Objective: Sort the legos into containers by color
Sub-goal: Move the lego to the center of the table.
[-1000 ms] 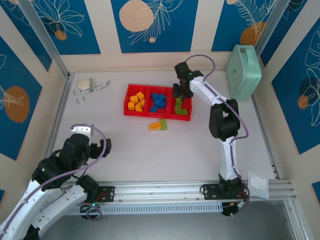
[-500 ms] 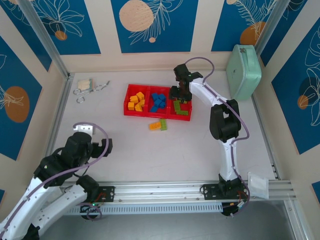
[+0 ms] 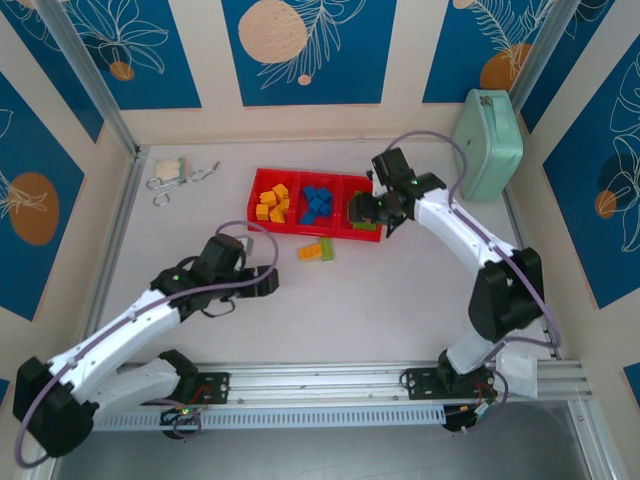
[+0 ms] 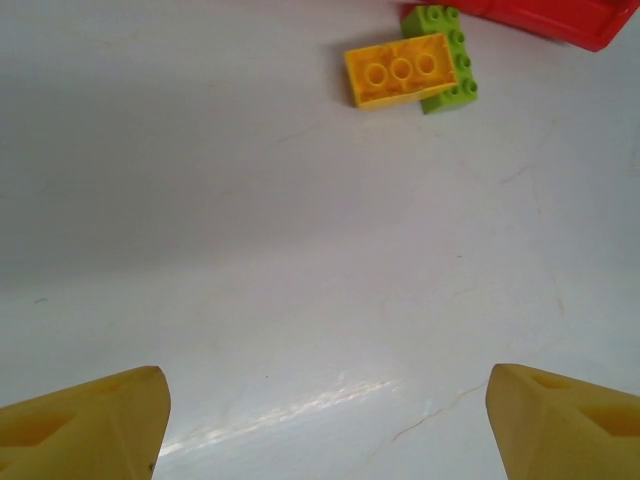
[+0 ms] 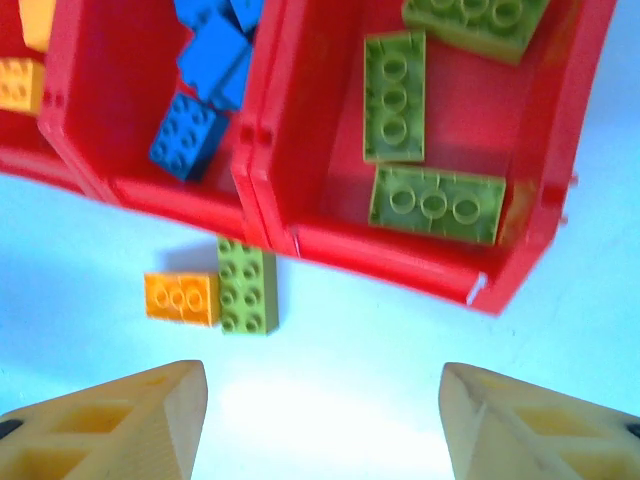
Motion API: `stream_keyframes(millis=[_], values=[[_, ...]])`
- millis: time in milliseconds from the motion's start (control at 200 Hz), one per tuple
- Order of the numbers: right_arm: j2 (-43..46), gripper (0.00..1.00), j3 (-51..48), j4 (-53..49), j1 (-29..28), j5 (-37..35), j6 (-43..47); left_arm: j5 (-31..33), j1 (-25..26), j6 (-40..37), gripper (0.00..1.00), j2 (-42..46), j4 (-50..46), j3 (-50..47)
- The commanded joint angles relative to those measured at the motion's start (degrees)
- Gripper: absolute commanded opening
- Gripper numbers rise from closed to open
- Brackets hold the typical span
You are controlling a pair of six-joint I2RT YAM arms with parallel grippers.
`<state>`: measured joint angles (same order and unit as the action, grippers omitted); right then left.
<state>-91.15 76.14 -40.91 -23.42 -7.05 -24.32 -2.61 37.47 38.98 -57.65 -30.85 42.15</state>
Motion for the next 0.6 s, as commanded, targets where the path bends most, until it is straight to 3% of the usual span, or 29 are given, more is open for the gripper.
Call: stream_keyframes(millis=[0,130,260,395,595], values=[[5.8,0.63,-8.1,2.6,-0.4,0.4,-1.4,-2.9,1.4,2.2,0.83,-5.6,8.6,3.0],[13.1,0.63,-15.0,3.1,0.4,-2.0,-2.3,-2.2,2.6,3.1,0.81,-15.8,14.8,7.7],[19.0,0.65,-19.7,4.4,2.3,-1.7,-2.6,-6.0,2.9,5.2,0.74,-27.6,21.6,14.1],[21.6,0.66,-22.1,3.4,4.2,-0.7,-2.0,-10.2,3.0,4.0,0.71,-37.9,19.8,24.3],[25.3,0.68,-27.1,4.0,4.7,0.2,-3.5,-10.5,3.1,4.0,0.7,-46.1,19.7,31.8]])
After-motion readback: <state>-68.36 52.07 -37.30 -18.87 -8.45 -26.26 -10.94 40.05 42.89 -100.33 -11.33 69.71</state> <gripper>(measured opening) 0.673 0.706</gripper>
